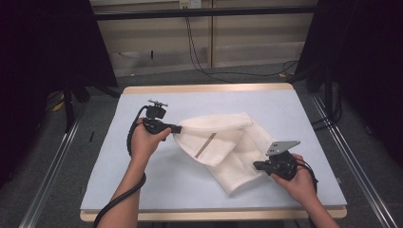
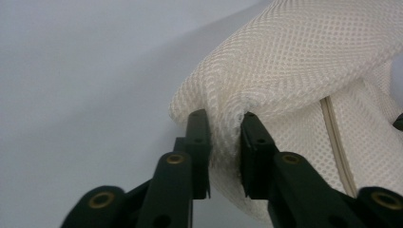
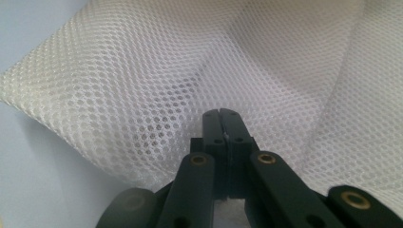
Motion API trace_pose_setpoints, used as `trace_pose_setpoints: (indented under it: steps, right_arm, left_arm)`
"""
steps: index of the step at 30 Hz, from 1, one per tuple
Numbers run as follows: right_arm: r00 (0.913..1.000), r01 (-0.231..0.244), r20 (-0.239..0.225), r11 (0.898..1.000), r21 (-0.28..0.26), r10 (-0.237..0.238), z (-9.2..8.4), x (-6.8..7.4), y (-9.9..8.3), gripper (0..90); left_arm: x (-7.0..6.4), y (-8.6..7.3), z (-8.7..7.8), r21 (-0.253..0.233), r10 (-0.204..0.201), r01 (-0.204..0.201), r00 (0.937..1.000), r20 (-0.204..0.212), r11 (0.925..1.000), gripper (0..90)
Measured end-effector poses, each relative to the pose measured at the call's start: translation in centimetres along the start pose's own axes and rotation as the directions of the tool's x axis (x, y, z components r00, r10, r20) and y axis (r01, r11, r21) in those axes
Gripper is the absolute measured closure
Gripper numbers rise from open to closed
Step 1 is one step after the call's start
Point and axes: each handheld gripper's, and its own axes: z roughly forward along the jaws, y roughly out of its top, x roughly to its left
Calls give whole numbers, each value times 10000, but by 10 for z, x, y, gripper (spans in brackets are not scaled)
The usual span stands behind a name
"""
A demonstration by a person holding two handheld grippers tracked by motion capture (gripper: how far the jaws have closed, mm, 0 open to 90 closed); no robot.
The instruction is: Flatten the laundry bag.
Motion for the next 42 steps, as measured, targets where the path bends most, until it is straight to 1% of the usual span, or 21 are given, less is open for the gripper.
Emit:
trace_pose_setpoints:
  steps: [4,5,6,9,11,12,15,17,19,23,27,29,30,32,33,34,35,36,37,39,42]
  right_arm:
    - [10000,33,26,10000,11,-33,1,0,0,896]
    - [10000,58,33,10000,-3,-58,2,0,0,896]
    - [10000,58,33,10000,-3,-58,2,0,0,896]
    - [10000,48,76,10000,13,-48,2,0,1,890]
    - [10000,41,80,10000,17,-41,2,0,1,888]
    - [10000,38,82,10000,14,-38,2,0,1,888]
    - [10000,5,-28,10000,-11,-5,3,-1,1,886]
    - [10000,20,-34,10000,4,-20,4,-1,1,886]
    - [10000,43,-41,10000,4,-43,4,0,1,886]
    - [10000,55,74,10000,63,-56,4,1,2,884]
    - [10000,12,-28,10000,13,-12,4,0,1,883]
    - [10000,30,-23,10000,3,-30,4,0,1,882]
    - [10000,7,-32,10000,10,-7,5,0,1,883]
    - [10000,5,8,10000,20,-5,5,0,1,883]
    - [10000,-4,26,10000,15,4,5,0,1,882]
    - [10000,-23,-10,10000,16,23,5,0,1,879]
    - [10000,-35,15,10000,8,35,5,0,1,878]
    - [10000,-31,7,10000,8,31,5,0,1,875]
    - [10000,-39,13,10000,0,39,5,0,1,874]
    - [10000,-10,9,10000,-15,10,5,0,1,873]
    - [10000,8,91,10000,16,-8,4,-1,1,873]
  left_arm:
    - [1,-4,-2,-201,360,-364,9991,-239,9991,544]
    - [1,-4,-2,-201,360,-364,9991,-239,9991,480]
    - [1,-5,-3,-248,549,-554,9983,-208,9982,480]
    - [1,-12,-6,-456,803,-815,9964,-270,9956,309]
    - [0,-14,-8,-506,815,-828,9963,-280,9953,277]
    - [-1,-17,-12,-537,868,-872,9962,-113,9947,271]
    - [-5,-22,-16,-676,745,-743,9972,9,9949,204]
    - [-7,-25,-19,-473,1024,-1024,9947,-37,9936,201]
    - [-8,-27,-19,-443,1042,-1044,9945,-61,9935,192]
    - [-11,-38,-16,-432,795,-786,9967,193,9960,192]
    - [-16,-46,-11,-98,898,-894,9946,516,9959,210]
    - [-23,-53,-5,-27,933,-934,9919,858,9956,259]
    - [-28,-55,-3,96,984,-1000,9891,1096,9949,355]
    - [-31,-56,0,49,1027,-1041,9875,1196,9946,375]
    - [-34,-56,2,54,967,-981,9874,1256,9952,375]
    - [-35,-55,4,188,920,-957,9854,1433,9952,453]
    - [-35,-53,6,269,901,-954,9838,1548,9951,472]
    - [-36,-52,8,243,694,-748,9824,1735,9969,510]
    - [-36,-51,10,337,742,-817,9802,1837,9961,549]
    - [-39,-49,12,374,579,-662,9795,1928,9971,594]
    - [-41,-44,12,459,630,-736,9777,2005,9962,729]
